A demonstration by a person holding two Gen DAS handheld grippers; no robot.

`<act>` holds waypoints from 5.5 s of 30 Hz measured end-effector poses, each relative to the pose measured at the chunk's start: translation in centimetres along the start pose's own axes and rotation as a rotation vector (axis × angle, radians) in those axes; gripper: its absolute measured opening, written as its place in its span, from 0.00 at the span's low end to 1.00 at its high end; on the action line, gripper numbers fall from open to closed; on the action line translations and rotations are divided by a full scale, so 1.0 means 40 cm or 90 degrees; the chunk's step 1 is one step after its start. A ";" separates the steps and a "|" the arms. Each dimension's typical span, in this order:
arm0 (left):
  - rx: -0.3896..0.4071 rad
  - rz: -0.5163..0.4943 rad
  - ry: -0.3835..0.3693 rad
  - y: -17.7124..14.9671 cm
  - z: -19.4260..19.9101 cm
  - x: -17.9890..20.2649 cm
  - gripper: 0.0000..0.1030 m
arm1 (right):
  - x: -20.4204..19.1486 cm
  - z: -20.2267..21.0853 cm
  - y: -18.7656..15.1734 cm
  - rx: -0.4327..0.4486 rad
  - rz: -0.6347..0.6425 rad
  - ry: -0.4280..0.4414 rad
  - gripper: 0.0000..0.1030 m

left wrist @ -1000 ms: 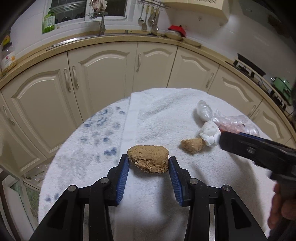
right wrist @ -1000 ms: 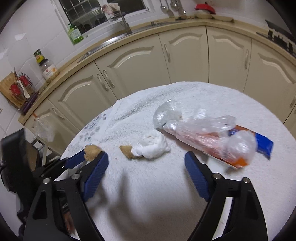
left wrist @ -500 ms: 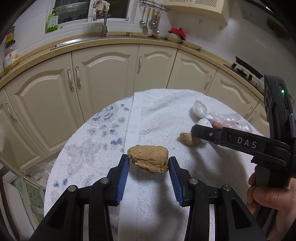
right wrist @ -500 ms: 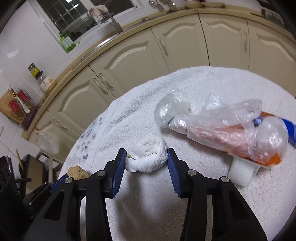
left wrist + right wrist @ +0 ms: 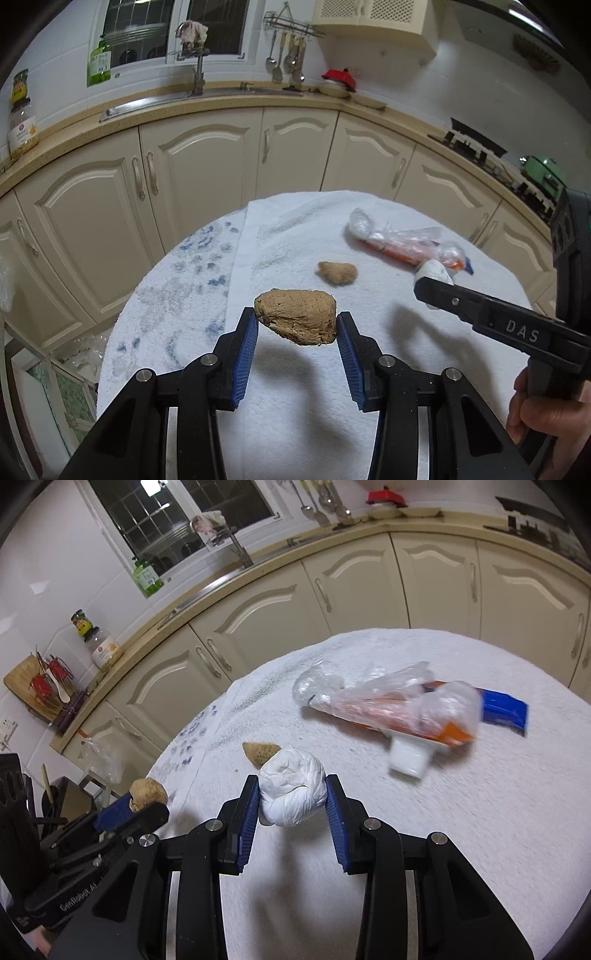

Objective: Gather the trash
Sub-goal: 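Carry the tissue wad and bread crust to the blue bin and release them, then move both tools back over the table, then grasp the white plastic cup with the right tool while the left tool grasps the small crust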

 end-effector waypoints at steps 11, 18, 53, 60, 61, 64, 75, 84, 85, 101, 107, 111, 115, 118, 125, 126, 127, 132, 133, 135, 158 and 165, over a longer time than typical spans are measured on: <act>0.061 -0.059 -0.040 -0.011 0.142 0.182 0.38 | 0.066 0.259 -0.009 0.088 0.001 -0.032 0.35; 0.099 -0.098 -0.080 -0.015 0.237 0.308 0.38 | 0.101 0.445 -0.003 0.157 0.004 -0.054 0.35; 0.024 -0.342 -0.383 -0.235 0.165 1.189 0.38 | 0.801 1.149 -0.341 0.307 -0.265 -0.367 0.35; -0.092 -0.390 -0.381 -0.320 0.005 1.305 0.38 | 0.973 1.059 -0.474 0.236 -0.355 -0.363 0.35; -0.104 -0.394 -0.378 -0.320 -0.013 1.323 0.38 | 0.990 1.049 -0.486 0.230 -0.364 -0.360 0.35; -0.131 -0.408 -0.370 -0.323 -0.069 1.387 0.38 | 1.040 1.014 -0.527 0.207 -0.392 -0.352 0.35; -0.211 -0.445 -0.351 -0.351 -0.319 1.646 0.40 | 1.161 0.924 -0.607 0.153 -0.458 -0.328 0.37; -0.198 -0.445 -0.307 -0.328 -0.391 1.675 0.97 | 1.215 0.900 -0.645 0.136 -0.499 -0.331 0.77; -0.195 -0.444 -0.305 -0.324 -0.391 1.677 0.97 | 1.218 0.900 -0.645 0.138 -0.501 -0.331 0.85; -0.102 -0.401 -0.307 -0.247 -0.194 1.537 0.99 | 1.142 0.941 -0.581 0.150 -0.481 -0.368 1.00; -0.057 -0.372 -0.324 -0.187 -0.081 1.419 0.99 | 1.061 0.970 -0.497 0.173 -0.438 -0.371 1.00; -0.024 -0.348 -0.328 -0.143 0.004 1.305 0.99 | 0.983 0.987 -0.427 0.195 -0.400 -0.364 1.00; 0.012 -0.322 -0.322 -0.102 0.081 1.186 0.99 | 0.891 0.996 -0.348 0.215 -0.354 -0.354 1.00; 0.035 -0.291 -0.314 -0.077 0.138 1.084 0.99 | 0.818 0.994 -0.290 0.229 -0.315 -0.344 1.00; 0.094 -0.212 -0.270 -0.022 0.253 0.817 0.99 | 0.601 0.945 -0.132 0.253 -0.209 -0.301 1.00; 0.103 -0.199 -0.260 -0.015 0.268 0.773 0.99 | 0.579 0.936 -0.118 0.255 -0.199 -0.296 1.00; 0.111 -0.187 -0.249 -0.013 0.284 0.733 0.99 | 0.544 0.922 -0.095 0.258 -0.183 -0.289 1.00; 0.148 -0.131 -0.193 -0.011 0.355 0.533 0.99 | 0.413 0.844 -0.020 0.256 -0.125 -0.259 1.00; 0.154 -0.122 -0.178 -0.013 0.366 0.491 0.99 | 0.394 0.831 -0.011 0.255 -0.118 -0.255 1.00; 0.162 -0.105 -0.150 -0.025 0.389 0.417 0.99 | 0.346 0.793 0.010 0.252 -0.101 -0.243 1.00; 0.055 -0.011 0.032 0.001 0.140 0.062 0.99 | 0.109 0.236 0.048 0.086 -0.020 -0.183 1.00; -0.003 -0.055 0.062 0.037 -0.086 0.087 0.99 | 0.143 0.099 0.039 0.033 -0.039 -0.190 0.95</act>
Point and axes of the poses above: each gripper's, at about its wrist camera, not at the fingertips, and z roughly against the way its jaws point, x to its right, y to its top, the point moved 10 cm from there along -z, roughly the way its jaws point, and after that the axes turned 2 degrees about x, right-handed, at the moved point
